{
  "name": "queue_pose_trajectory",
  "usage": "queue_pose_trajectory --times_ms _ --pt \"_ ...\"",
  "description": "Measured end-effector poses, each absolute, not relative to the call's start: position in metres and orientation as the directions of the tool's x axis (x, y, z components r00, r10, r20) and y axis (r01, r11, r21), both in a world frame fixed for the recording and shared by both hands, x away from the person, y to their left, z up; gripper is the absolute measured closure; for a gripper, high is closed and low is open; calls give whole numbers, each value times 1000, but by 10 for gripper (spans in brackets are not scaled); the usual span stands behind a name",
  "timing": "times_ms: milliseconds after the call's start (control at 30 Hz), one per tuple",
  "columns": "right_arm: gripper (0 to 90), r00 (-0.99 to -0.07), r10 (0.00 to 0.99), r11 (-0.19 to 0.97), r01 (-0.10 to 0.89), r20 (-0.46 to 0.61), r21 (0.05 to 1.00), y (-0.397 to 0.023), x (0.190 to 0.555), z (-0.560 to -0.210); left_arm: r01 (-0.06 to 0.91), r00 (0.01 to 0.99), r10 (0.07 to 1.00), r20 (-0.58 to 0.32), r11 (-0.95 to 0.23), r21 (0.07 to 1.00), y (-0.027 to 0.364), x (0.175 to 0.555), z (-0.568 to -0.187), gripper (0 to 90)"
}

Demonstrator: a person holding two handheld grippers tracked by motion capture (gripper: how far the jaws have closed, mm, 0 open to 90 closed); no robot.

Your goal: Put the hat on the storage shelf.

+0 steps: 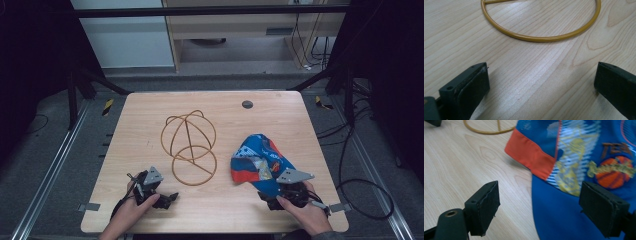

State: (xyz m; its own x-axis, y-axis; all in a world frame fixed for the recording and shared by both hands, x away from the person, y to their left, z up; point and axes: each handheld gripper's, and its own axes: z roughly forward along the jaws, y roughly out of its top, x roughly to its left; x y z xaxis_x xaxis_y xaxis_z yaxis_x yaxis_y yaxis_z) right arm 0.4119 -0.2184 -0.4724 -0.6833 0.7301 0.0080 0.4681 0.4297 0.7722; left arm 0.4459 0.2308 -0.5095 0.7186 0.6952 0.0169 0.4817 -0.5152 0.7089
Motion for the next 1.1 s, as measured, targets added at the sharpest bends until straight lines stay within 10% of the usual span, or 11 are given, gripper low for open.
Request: queue_pose_trajectory --times_ms 1100 --pt "262 -678 733 592 590 -60 549 -239 455 -410 484 715 699 16 -512 710 230 445 -510 0"
